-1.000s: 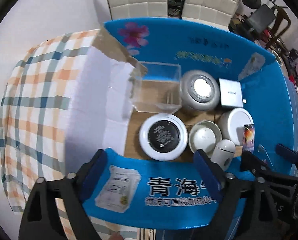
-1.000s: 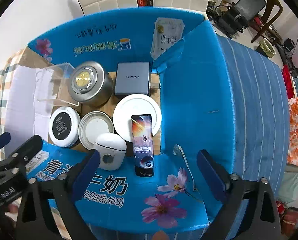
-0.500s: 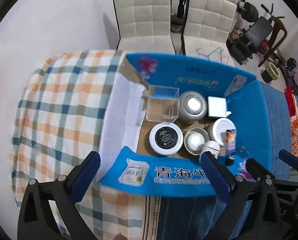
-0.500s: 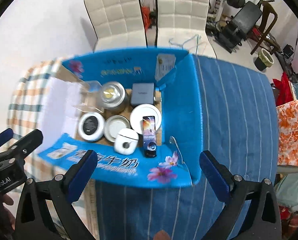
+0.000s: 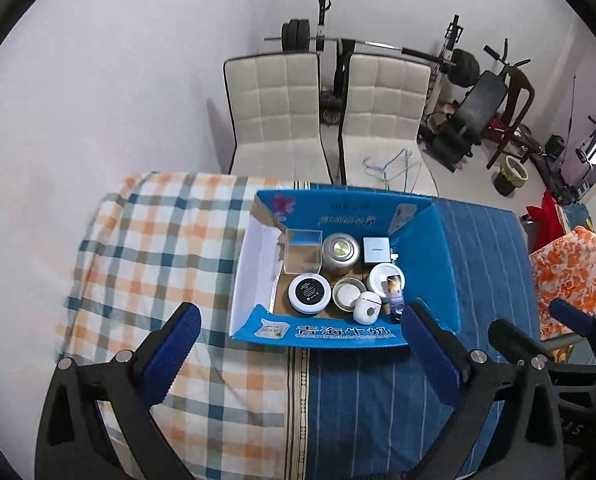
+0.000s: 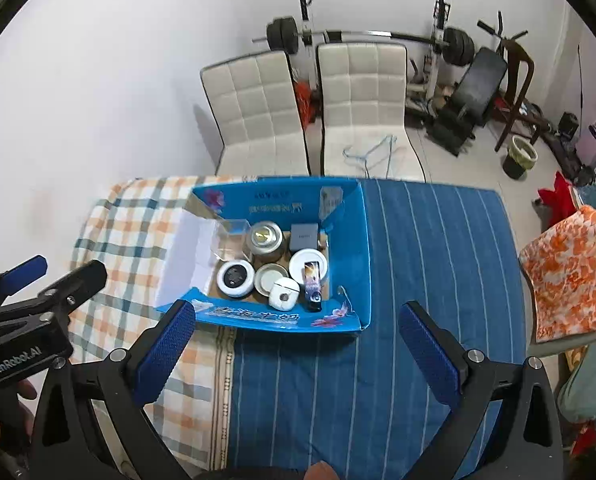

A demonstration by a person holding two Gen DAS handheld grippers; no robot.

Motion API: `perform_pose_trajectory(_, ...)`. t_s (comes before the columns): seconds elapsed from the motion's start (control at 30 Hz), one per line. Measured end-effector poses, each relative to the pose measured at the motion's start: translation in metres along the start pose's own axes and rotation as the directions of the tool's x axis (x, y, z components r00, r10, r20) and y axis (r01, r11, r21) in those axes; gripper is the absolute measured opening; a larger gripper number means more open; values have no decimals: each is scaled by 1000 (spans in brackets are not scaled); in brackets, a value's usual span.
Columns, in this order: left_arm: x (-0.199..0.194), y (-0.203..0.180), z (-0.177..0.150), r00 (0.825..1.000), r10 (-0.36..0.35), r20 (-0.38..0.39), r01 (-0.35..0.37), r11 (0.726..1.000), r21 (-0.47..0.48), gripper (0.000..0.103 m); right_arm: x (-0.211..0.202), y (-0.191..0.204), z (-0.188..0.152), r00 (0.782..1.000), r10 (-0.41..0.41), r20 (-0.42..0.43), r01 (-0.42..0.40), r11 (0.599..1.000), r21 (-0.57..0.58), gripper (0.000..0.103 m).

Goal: Organize rigid objects

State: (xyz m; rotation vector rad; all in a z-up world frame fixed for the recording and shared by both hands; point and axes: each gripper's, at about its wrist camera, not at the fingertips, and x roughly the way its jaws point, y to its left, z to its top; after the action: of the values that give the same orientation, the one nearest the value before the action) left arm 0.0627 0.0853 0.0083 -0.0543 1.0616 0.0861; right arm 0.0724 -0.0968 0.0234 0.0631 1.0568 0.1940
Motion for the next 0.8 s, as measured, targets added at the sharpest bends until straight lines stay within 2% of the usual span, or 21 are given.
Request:
perform_pose_trajectory(0.2,-42,-5,-6,999,-5,46,5,1000,2,103,-45,2,-5,999,7,54,-7,1000,-15,103)
perform_pose_trajectory(0.37,-59,-2,-9,997,-11,71,12,1000,-9,103,-62,-3,-8,997,-12,72,12,1000,-1,103)
perform_pose_trajectory(0.8,-54,1,-13,997,34,73,-32,999,-31,103,-46,-13,-4,995,-78,69,77,997,18,103)
